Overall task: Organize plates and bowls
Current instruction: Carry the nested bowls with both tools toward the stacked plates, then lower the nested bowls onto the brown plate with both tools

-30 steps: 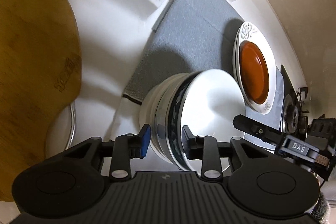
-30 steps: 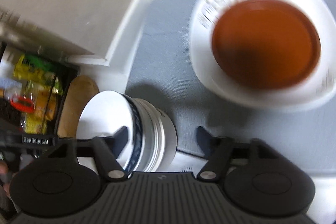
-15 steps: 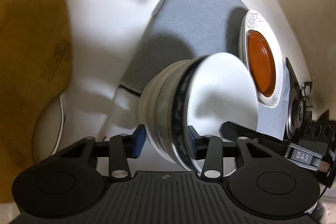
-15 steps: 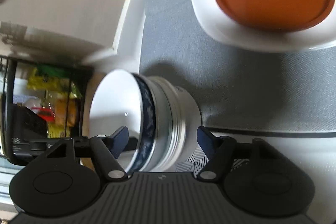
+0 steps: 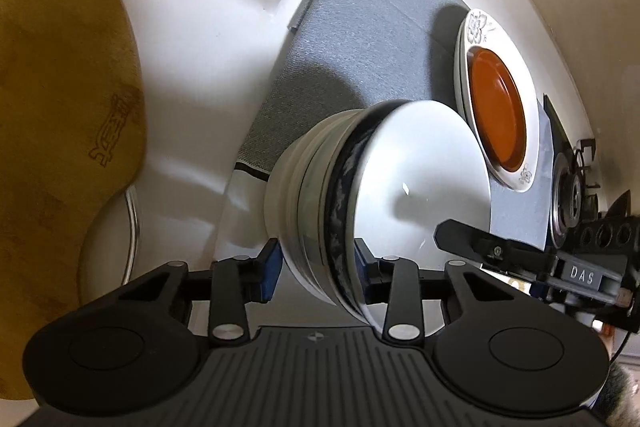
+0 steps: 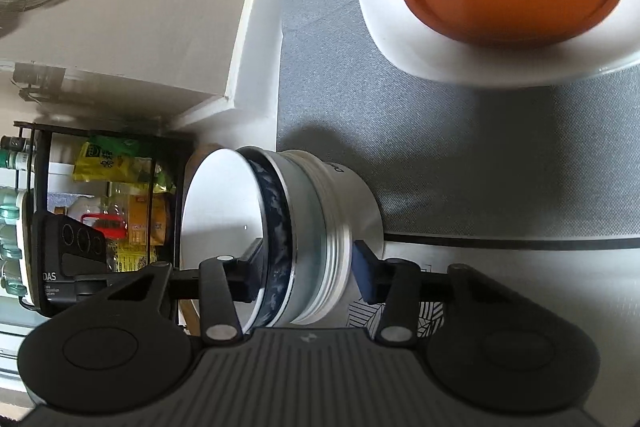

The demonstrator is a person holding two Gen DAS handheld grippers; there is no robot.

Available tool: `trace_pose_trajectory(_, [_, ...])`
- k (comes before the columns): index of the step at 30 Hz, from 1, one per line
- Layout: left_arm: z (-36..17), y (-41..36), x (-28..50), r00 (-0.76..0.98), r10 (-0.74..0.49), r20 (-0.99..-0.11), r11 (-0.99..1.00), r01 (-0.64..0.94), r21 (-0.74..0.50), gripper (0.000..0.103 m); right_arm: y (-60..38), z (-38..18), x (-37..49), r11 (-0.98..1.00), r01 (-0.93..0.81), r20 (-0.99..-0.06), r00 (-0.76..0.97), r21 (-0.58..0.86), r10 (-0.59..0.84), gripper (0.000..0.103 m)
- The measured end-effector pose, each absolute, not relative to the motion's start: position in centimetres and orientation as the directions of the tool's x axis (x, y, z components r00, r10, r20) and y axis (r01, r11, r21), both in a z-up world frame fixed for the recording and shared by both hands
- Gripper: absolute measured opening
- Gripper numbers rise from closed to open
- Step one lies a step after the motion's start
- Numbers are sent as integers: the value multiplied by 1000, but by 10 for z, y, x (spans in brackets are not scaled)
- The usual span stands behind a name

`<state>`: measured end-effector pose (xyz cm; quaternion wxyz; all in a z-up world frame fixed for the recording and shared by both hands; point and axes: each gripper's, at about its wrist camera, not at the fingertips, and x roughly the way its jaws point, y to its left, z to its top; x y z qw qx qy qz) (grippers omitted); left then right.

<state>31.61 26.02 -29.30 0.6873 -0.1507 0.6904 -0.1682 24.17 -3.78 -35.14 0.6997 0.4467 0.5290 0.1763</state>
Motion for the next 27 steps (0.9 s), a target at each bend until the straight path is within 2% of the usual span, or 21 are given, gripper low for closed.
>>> trace_pose_trajectory(15, [-260, 236, 312, 25, -417, -909, 904, 115, -411, 40, -69, -324, 227, 543, 206, -575, 423, 814, 701, 50])
trace_pose_trajectory(27, [-238, 183, 322, 2, -451, -892, 866, 244, -437, 40, -112, -286, 202, 582, 227, -602, 524, 781, 603, 49])
